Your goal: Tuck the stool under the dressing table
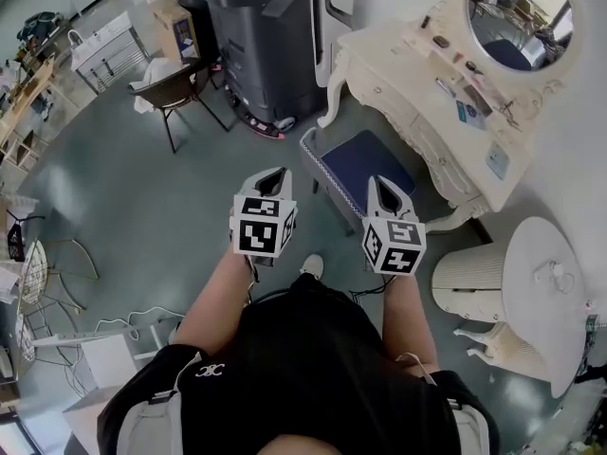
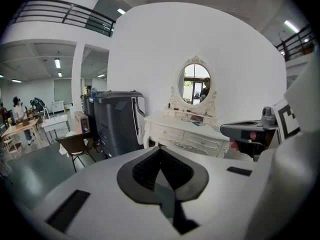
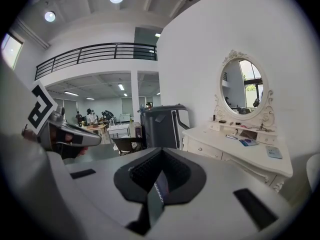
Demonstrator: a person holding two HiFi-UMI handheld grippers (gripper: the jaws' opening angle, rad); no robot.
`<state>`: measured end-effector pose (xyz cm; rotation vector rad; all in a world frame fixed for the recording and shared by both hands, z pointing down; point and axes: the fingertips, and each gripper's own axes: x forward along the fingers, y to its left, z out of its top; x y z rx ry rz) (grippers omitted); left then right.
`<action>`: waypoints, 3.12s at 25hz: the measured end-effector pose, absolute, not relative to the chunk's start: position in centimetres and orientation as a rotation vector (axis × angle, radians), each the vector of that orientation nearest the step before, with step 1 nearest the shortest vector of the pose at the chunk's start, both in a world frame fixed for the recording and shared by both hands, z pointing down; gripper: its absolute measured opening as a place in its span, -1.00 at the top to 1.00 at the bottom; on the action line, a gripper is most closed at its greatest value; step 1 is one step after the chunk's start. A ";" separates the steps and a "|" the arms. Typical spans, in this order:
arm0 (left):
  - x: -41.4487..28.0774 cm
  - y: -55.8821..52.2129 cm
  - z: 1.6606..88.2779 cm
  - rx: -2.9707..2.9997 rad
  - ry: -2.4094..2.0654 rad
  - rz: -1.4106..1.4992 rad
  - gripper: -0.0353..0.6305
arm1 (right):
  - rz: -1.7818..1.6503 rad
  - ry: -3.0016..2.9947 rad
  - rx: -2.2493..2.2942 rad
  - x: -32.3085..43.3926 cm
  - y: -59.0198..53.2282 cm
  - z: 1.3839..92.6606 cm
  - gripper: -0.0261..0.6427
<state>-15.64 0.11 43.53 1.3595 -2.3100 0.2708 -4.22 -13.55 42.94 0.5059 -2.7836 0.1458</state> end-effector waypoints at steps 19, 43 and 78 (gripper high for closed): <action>-24.4 -10.7 47.7 1.734 -1.945 0.478 0.88 | 0.227 -2.596 0.525 -9.5 -18.8 47.1 0.91; -24.0 -13.1 61.9 2.379 -0.827 1.289 0.29 | 0.384 -2.069 0.743 -4.0 -14.0 62.9 0.30; -24.4 -17.6 64.7 2.328 -0.872 1.307 0.33 | 0.372 -1.877 0.993 -4.0 -18.2 66.1 0.31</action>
